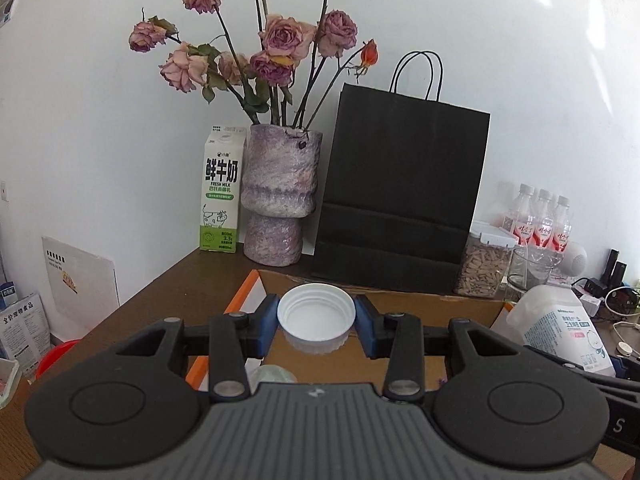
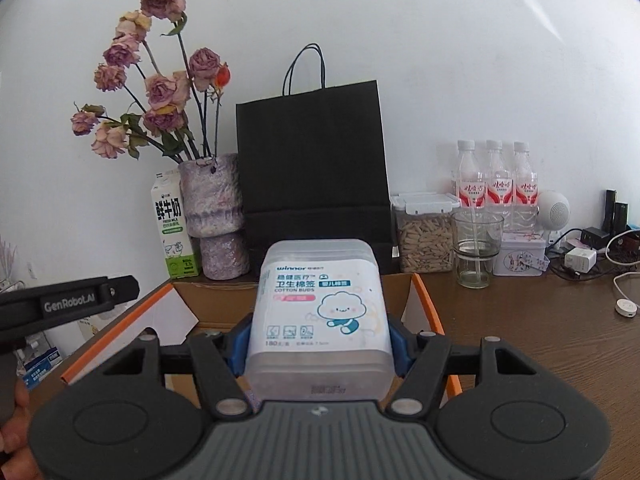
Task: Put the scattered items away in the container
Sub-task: 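Carry the cap and cotton-bud tub toward the cardboard box, then lower the cap and tub into the box and open both tools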
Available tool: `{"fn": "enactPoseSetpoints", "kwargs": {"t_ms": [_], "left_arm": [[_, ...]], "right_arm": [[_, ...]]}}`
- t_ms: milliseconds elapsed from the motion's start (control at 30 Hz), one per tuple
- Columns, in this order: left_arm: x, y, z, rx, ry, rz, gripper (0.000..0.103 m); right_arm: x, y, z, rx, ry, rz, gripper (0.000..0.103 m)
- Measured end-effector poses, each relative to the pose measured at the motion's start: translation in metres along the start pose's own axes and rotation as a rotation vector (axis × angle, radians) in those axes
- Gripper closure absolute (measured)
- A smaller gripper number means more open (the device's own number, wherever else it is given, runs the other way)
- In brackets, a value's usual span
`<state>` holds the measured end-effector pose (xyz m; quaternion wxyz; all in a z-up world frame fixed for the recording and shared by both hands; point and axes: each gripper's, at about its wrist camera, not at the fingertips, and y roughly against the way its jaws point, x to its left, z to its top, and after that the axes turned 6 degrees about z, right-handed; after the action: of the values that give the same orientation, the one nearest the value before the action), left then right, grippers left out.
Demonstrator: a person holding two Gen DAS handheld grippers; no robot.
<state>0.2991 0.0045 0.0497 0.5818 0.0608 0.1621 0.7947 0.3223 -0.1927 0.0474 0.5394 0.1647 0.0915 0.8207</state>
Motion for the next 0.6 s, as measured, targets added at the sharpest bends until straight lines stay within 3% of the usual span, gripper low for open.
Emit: {"fn": "enactPoseSetpoints", "kwargs": {"t_ms": [500,533,600], "left_arm": [[-0.012,-0.007,-0.009,0.03,-0.057,-0.013,0.06],[-0.013,-0.007,-0.009,0.029,-0.061,-0.01,0.054],[-0.014,-0.005,-0.009,0.025,-0.066,0.008,0.012]], "right_arm": [[0.003,-0.01,-0.009,0.048,0.019,-0.025,0.039],[0.003,-0.01,-0.009,0.048,0.016,-0.02,0.039],[0.002,-0.008,-0.009,0.052,0.01,-0.005,0.038]]}}
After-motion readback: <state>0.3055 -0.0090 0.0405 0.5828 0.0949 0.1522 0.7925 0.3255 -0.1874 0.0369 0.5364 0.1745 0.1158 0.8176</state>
